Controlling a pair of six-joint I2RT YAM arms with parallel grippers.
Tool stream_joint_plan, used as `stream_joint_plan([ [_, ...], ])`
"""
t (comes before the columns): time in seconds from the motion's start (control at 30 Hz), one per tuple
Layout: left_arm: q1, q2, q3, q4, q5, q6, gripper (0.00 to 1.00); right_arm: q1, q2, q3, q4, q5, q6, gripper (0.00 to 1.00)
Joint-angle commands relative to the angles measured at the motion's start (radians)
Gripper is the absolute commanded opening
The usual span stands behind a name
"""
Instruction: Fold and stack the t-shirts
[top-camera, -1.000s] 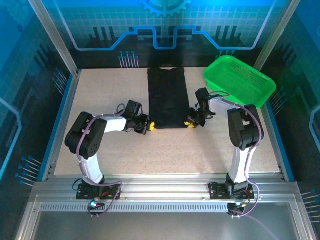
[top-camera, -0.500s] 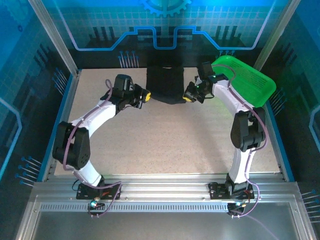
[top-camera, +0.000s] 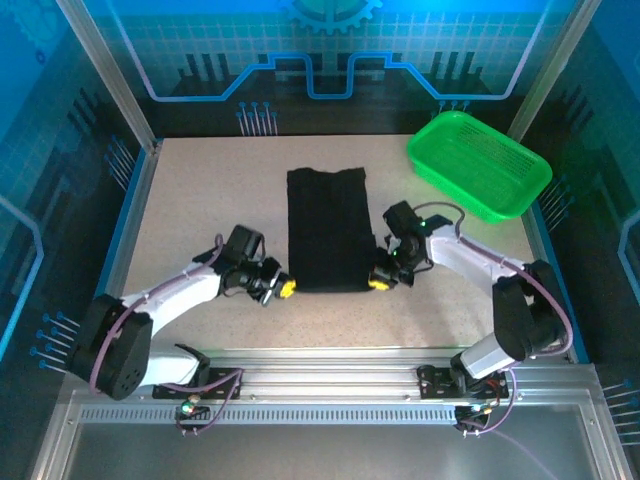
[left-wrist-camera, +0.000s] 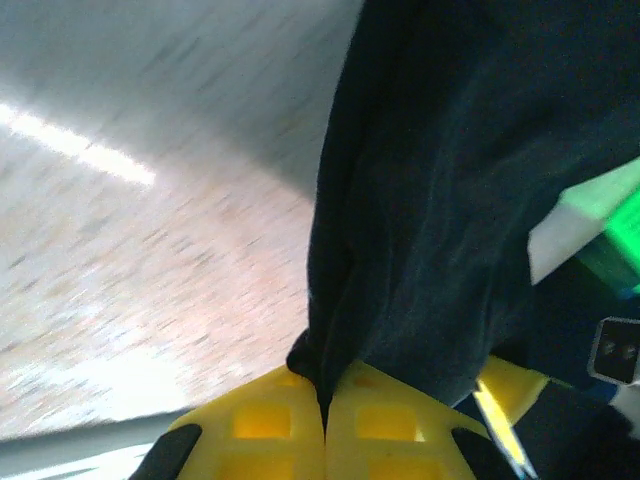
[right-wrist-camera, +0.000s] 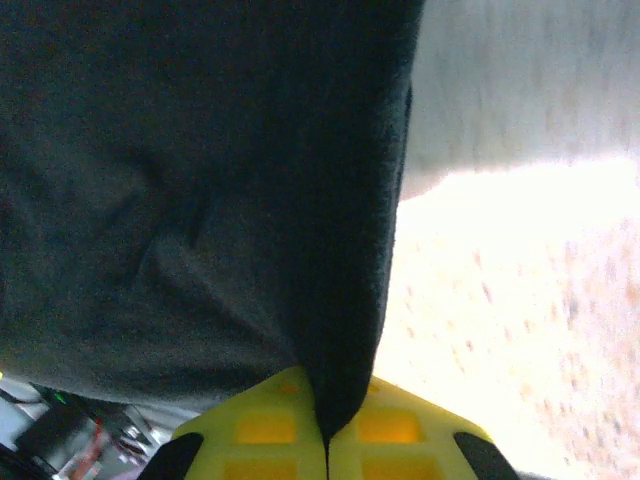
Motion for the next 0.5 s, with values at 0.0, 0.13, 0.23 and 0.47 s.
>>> stream_joint_plan([
  [0.0,-0.040,-0.121,-0.036,-0.106,0.049,0.032,0.00,0.057,-0.107,-0.034,-0.090,-0.021,0.038,0.00],
  [0.13,-0.006,-0.264,-0.009,-0.207,0.028,0.076,0.00,0.069,-0.187,0.015,-0.192,0.011,0.043,0.00],
  [0.23,-0.004,-0.282,0.045,-0.211,0.020,0.087,0.00,0.058,-0.190,0.074,-0.227,0.012,0.047,0.00],
  [0.47,0.062,-0.207,0.237,-0.137,-0.067,0.074,0.00,0.003,-0.069,0.336,-0.293,0.063,0.006,0.00],
])
